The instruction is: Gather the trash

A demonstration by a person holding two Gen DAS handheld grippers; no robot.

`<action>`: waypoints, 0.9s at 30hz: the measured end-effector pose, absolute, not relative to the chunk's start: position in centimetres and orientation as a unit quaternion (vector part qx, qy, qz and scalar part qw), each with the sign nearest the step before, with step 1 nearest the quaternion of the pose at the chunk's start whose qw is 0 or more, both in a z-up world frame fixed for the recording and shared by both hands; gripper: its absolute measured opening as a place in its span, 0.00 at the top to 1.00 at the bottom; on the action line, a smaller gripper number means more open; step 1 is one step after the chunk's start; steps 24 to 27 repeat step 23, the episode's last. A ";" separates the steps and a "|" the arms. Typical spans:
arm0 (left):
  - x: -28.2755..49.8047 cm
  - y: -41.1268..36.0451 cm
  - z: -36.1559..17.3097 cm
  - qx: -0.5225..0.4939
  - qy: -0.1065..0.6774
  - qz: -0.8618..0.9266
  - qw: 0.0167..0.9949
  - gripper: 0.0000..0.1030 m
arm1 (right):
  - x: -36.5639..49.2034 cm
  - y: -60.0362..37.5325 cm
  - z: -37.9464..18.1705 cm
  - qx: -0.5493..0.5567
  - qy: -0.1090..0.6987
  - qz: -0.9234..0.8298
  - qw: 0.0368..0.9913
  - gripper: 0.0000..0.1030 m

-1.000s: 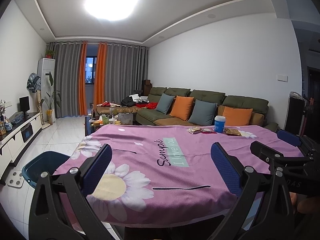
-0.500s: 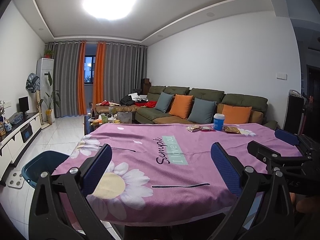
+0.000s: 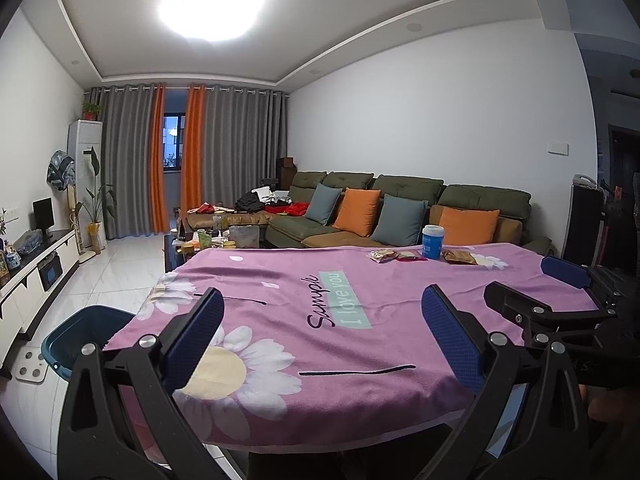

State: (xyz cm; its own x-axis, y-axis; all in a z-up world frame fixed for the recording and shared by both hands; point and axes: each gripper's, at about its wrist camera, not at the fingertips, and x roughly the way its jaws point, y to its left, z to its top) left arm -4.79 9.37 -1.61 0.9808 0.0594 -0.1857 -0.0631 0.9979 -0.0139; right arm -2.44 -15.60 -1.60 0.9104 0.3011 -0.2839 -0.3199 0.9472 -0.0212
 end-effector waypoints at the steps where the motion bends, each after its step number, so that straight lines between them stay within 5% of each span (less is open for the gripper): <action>1: -4.7 9.4 -1.6 -0.010 0.094 0.030 0.995 0.05 | -2.5 -15.6 -1.6 -0.034 0.140 0.159 0.977 0.07; 27: -1.5 10.4 -0.9 -0.010 0.106 0.040 0.994 0.05 | 0.4 -16.6 -1.4 -0.020 0.148 0.144 0.978 0.07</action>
